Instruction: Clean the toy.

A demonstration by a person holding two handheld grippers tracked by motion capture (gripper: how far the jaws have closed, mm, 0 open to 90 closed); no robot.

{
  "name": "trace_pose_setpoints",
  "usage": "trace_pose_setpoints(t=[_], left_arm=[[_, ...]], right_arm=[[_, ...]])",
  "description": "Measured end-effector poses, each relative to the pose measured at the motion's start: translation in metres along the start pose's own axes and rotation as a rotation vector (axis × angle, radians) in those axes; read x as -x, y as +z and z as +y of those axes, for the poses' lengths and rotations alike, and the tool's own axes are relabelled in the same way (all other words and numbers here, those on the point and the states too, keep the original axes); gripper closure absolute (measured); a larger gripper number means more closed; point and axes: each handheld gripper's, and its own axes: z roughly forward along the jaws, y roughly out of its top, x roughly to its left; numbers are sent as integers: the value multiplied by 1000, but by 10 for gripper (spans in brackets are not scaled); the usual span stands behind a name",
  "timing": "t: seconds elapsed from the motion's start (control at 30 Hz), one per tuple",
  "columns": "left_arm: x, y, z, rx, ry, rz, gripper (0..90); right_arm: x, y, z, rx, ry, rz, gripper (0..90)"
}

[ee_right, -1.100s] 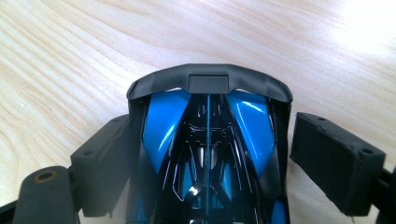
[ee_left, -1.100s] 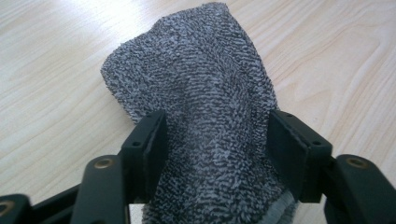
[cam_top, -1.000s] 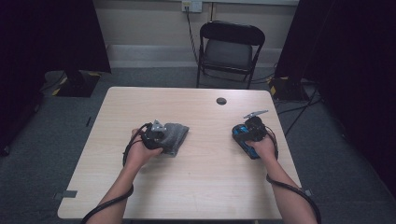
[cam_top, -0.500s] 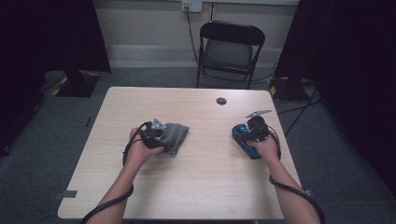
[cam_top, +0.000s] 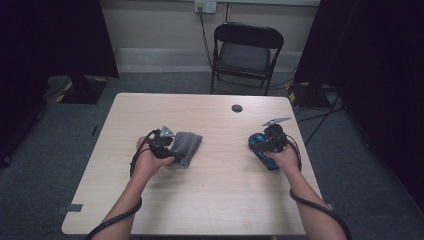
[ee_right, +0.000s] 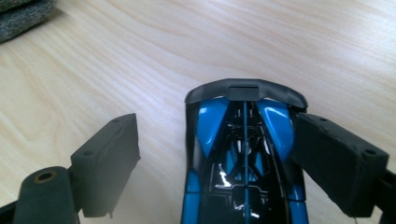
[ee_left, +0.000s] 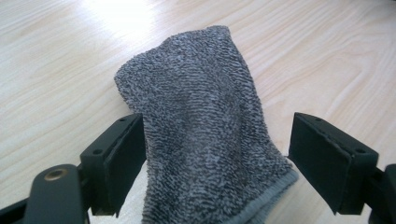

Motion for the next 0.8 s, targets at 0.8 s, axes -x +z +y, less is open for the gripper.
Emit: trace_pose_setpoints(t=[0.8], left_arm=[[7, -18, 1, 29, 14, -16, 202]], right_arm=[[-29, -21, 12, 53, -46, 51, 143]])
